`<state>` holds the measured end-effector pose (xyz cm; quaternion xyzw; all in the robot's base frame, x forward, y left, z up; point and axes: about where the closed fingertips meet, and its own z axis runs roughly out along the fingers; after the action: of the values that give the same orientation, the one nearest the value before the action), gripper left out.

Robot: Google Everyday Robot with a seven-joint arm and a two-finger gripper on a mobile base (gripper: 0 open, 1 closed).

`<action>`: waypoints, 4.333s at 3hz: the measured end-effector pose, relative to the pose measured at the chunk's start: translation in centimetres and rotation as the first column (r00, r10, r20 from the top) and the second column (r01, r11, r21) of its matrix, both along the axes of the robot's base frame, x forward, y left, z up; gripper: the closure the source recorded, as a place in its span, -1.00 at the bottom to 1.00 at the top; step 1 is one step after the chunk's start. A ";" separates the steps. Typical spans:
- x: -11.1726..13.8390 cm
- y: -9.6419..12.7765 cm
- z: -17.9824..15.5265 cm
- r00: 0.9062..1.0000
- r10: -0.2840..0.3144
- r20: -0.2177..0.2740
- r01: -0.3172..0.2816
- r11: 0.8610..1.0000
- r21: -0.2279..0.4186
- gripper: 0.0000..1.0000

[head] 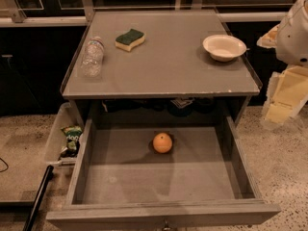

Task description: Pick orange from top drawer and place on counter

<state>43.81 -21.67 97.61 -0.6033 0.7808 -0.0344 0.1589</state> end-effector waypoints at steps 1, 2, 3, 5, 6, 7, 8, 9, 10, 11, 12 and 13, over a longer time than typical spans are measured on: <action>0.0 0.0 0.0 1.000 0.000 0.000 0.000 1.000 0.000 -1.00; -0.3 0.1 -1.3 1.000 -0.002 -0.012 0.002 1.000 0.006 -1.00; -0.9 0.6 -6.1 0.998 0.017 -0.052 -0.016 1.000 0.018 -1.00; -2.2 2.9 -16.8 0.985 0.099 -0.142 -0.086 0.992 0.094 -1.00; -2.4 3.7 -21.3 0.975 0.120 -0.185 -0.096 0.986 0.136 -1.00; -2.4 3.7 -21.3 0.975 0.120 -0.185 -0.095 0.986 0.136 -1.00; -2.0 3.8 -22.4 0.975 0.104 -0.198 -0.077 0.987 0.139 -1.00; 0.1 4.0 -25.5 0.977 0.082 -0.196 -0.054 0.988 0.145 -1.00; 2.6 4.7 -27.8 0.982 0.081 -0.171 -0.051 0.984 0.172 -1.00; 5.0 6.2 -29.2 0.986 0.118 -0.116 -0.086 0.965 0.247 -1.00; 6.5 7.6 -30.4 0.986 0.155 -0.058 -0.127 0.935 0.331 -1.00; 8.0 8.8 -31.6 0.983 0.182 -0.011 -0.162 0.899 0.407 -1.00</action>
Offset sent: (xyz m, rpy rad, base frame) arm -0.0089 0.0014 -0.0390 0.0136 0.0535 -0.0060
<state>51.82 -12.84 66.02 -0.6246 0.7182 0.1568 0.2637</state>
